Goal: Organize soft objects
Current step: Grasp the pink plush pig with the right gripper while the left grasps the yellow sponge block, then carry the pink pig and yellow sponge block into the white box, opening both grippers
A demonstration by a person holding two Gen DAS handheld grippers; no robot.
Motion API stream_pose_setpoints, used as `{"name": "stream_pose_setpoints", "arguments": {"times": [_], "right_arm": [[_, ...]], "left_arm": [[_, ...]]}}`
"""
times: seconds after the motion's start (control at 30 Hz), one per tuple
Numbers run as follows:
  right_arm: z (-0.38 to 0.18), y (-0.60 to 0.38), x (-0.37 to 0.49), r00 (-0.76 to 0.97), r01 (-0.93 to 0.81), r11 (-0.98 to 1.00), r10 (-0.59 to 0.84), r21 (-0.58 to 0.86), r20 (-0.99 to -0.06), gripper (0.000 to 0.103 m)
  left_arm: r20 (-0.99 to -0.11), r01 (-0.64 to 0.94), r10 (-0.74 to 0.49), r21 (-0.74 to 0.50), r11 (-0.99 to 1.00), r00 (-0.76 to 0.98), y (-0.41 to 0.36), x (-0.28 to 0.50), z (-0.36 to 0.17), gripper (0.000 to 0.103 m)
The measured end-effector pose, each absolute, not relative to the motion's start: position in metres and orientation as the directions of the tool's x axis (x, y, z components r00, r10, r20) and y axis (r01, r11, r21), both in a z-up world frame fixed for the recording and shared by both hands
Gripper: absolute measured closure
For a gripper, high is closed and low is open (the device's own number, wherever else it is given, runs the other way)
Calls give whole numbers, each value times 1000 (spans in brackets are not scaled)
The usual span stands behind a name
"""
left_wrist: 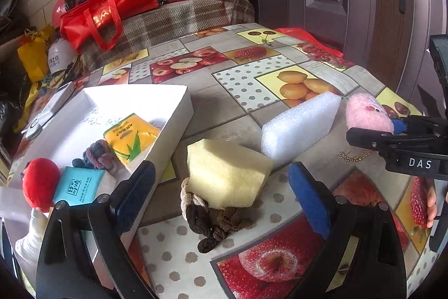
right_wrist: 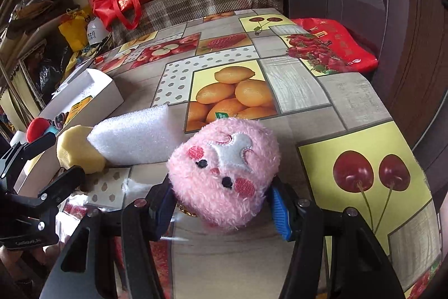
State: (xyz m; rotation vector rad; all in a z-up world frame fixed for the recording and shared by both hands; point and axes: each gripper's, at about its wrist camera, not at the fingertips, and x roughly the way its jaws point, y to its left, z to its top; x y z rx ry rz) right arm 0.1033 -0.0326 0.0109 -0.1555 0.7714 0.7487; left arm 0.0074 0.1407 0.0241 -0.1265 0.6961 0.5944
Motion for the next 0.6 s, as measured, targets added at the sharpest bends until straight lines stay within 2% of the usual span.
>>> {"name": "stream_pose_setpoints", "arguments": {"times": [0.17, 0.23, 0.27, 0.3, 0.4, 0.6], "right_arm": [[11, -37, 108, 452, -661, 725, 588, 191, -671, 44], [11, -37, 108, 446, -663, 721, 596, 201, -668, 44], [11, -37, 108, 444, -664, 719, 598, 203, -667, 44], [11, -36, 108, 443, -666, 718, 599, 203, -667, 44], [11, -36, 107, 443, -668, 716, 602, 203, -664, 44], [13, -46, 110, 454, -647, 724, 618, 239, -642, 44]], "left_arm": [[-669, -567, 464, 78, 820, 580, 153, 21, 19, 7], [-683, -561, 458, 86, 823, 569, 152, 25, 16, 11], [-688, -557, 456, 90, 826, 565, 151, 27, 15, 25], [-694, -553, 452, 93, 828, 561, 151, 29, 14, 44], [-663, -526, 438, 77, 847, 608, 144, 23, 19, 47], [-503, -489, 471, 106, 866, 725, 116, -3, 40, 48]]}}
